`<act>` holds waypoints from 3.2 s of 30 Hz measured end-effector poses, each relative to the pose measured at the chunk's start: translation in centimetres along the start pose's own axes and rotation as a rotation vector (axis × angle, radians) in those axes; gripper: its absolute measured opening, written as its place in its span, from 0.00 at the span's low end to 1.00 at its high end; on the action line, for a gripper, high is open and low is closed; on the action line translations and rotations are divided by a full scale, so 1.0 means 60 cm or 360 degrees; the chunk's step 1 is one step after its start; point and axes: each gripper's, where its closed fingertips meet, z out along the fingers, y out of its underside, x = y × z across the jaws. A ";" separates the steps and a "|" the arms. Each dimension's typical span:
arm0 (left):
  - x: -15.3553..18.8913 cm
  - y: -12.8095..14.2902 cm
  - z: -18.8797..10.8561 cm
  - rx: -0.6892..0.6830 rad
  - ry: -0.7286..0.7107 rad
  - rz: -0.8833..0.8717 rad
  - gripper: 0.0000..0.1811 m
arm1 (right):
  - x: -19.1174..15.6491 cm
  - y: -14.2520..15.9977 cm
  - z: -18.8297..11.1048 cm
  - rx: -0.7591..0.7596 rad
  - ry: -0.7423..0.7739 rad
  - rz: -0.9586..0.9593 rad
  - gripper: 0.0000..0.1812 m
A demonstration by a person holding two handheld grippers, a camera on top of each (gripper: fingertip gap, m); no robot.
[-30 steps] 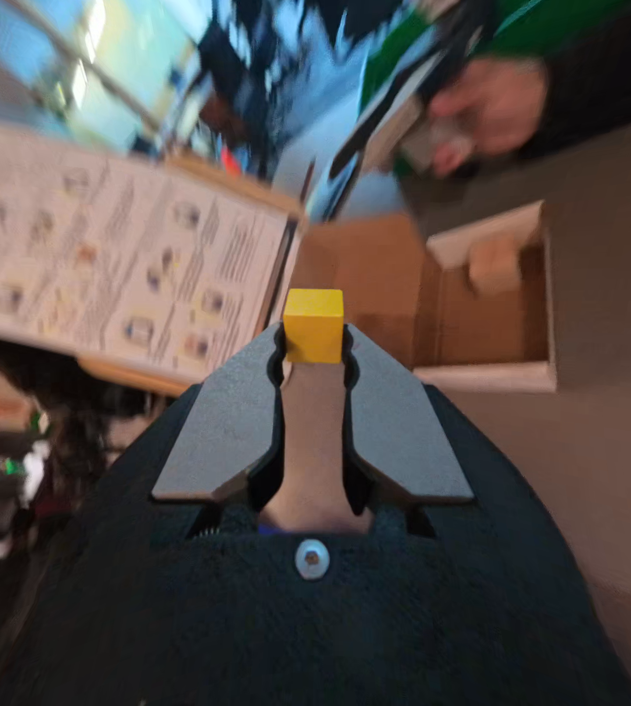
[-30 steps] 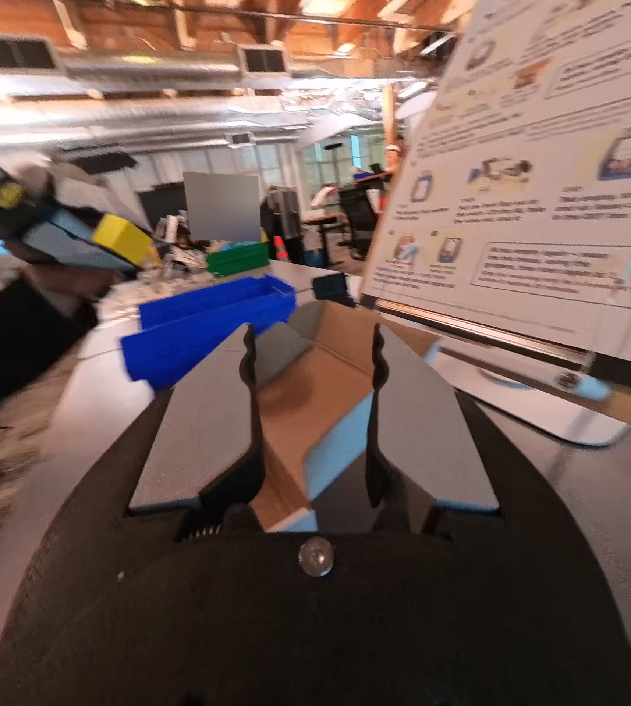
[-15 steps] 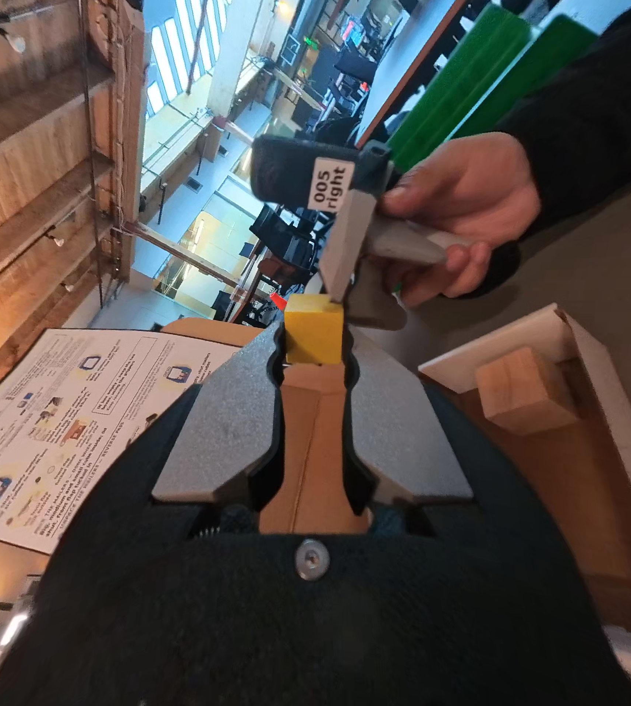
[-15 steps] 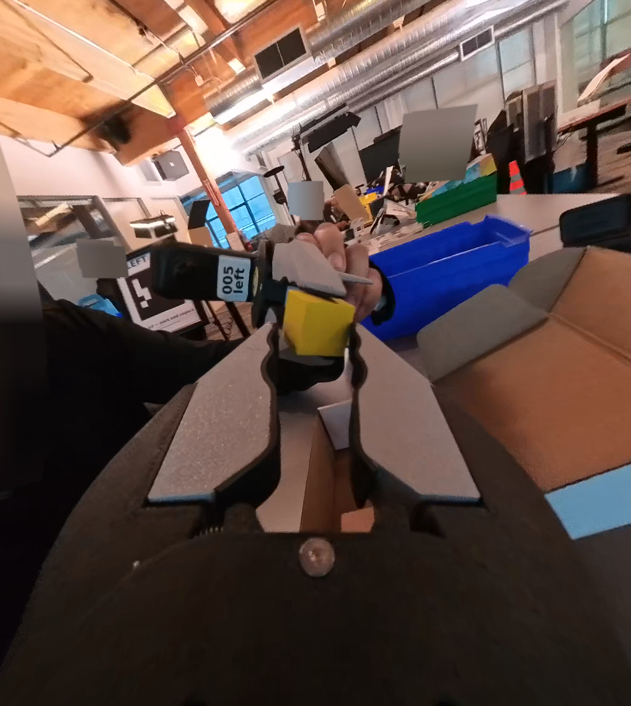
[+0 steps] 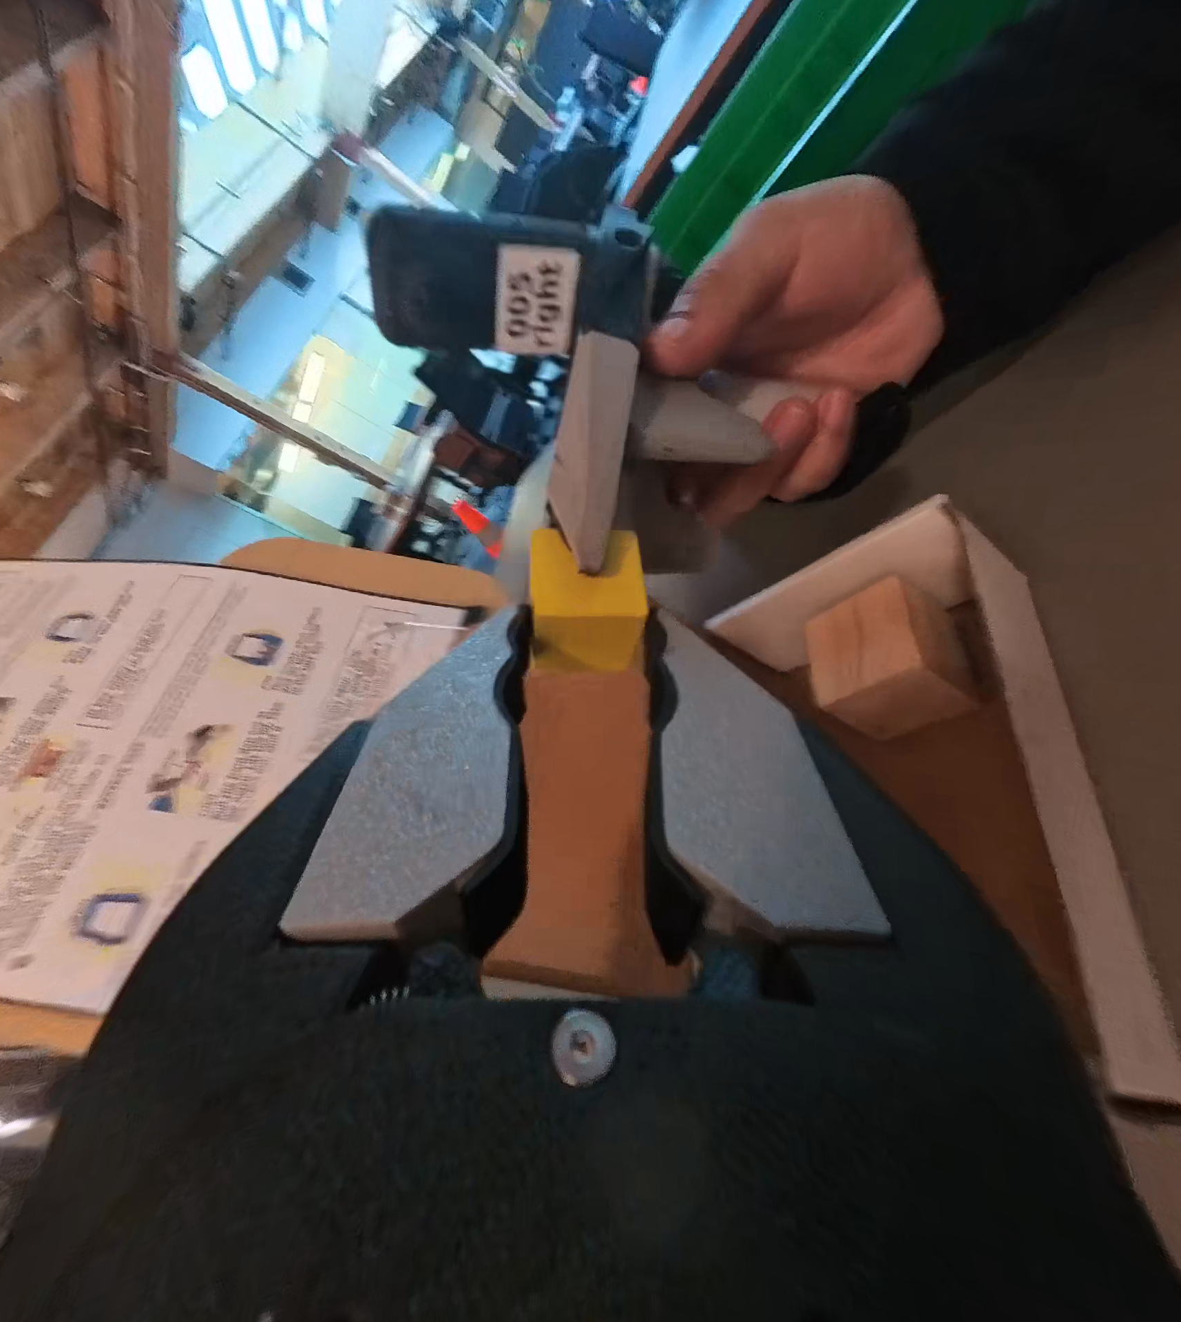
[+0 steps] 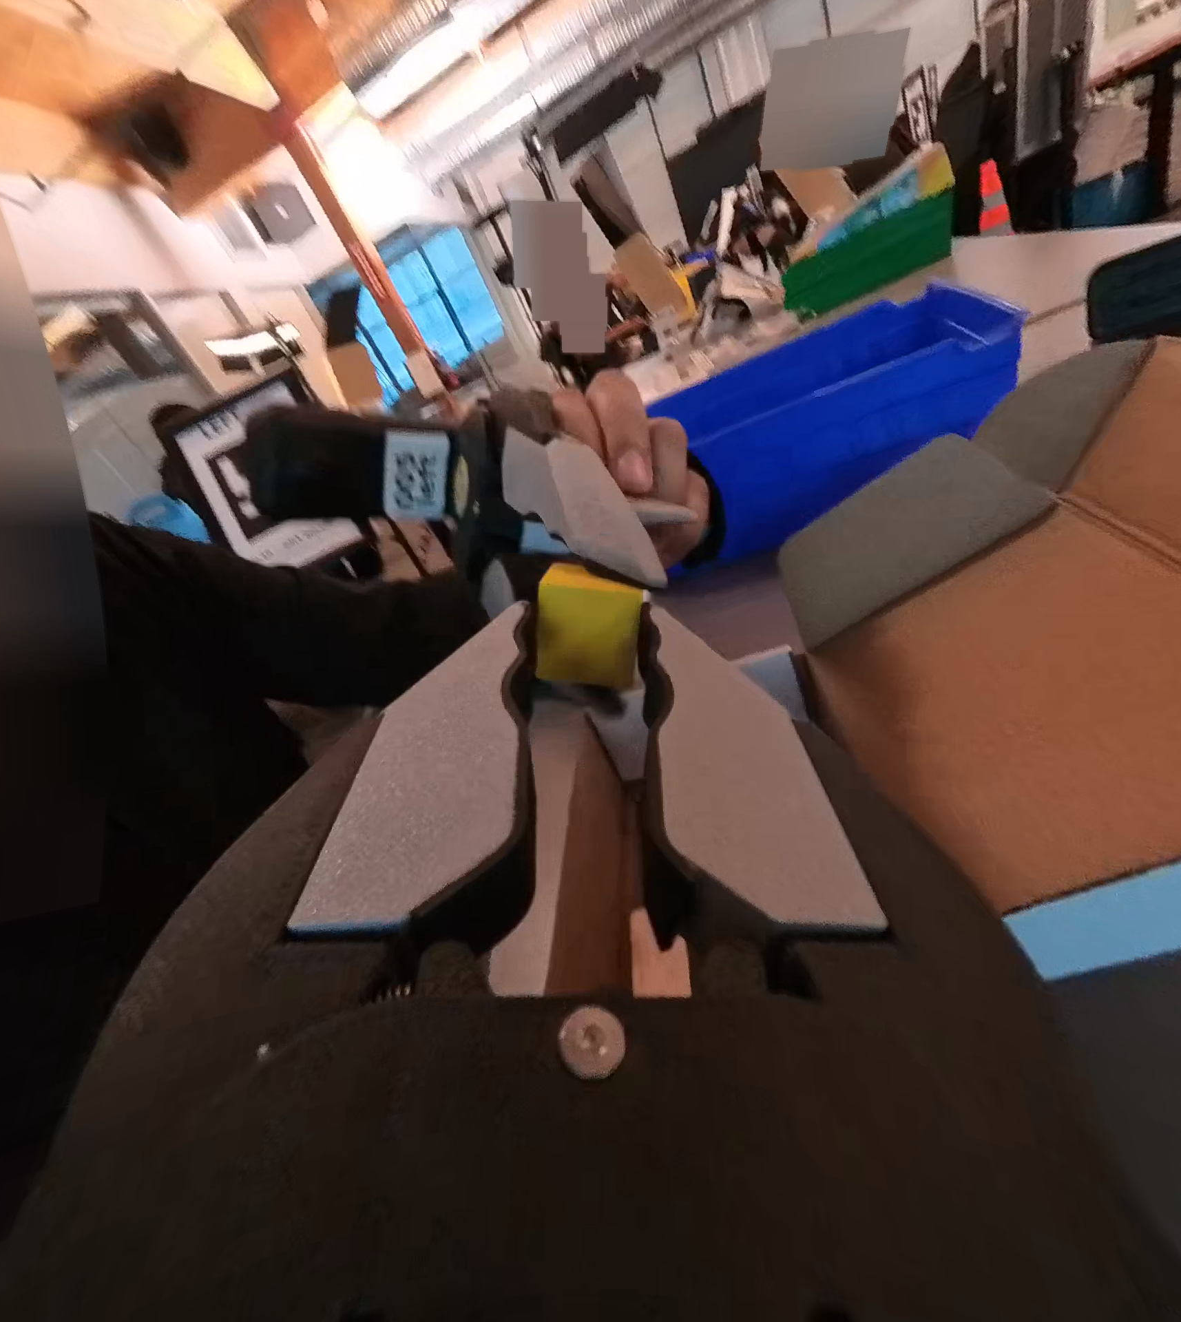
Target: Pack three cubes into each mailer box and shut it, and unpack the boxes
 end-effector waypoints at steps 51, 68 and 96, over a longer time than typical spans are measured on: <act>-0.048 0.063 -0.013 0.0093 -0.0039 -0.0955 0.12 | 0.101 -0.084 -0.156 0.0155 0.1351 -0.0716 0.00; -0.040 0.070 -0.008 0.0053 -0.0023 -0.0989 0.11 | 0.130 -0.083 -0.195 0.0432 0.1151 -0.0268 0.03; -0.077 0.082 -0.025 0.0054 -0.0231 -0.0952 0.13 | 0.130 -0.074 -0.179 0.0340 0.1166 -0.0320 0.03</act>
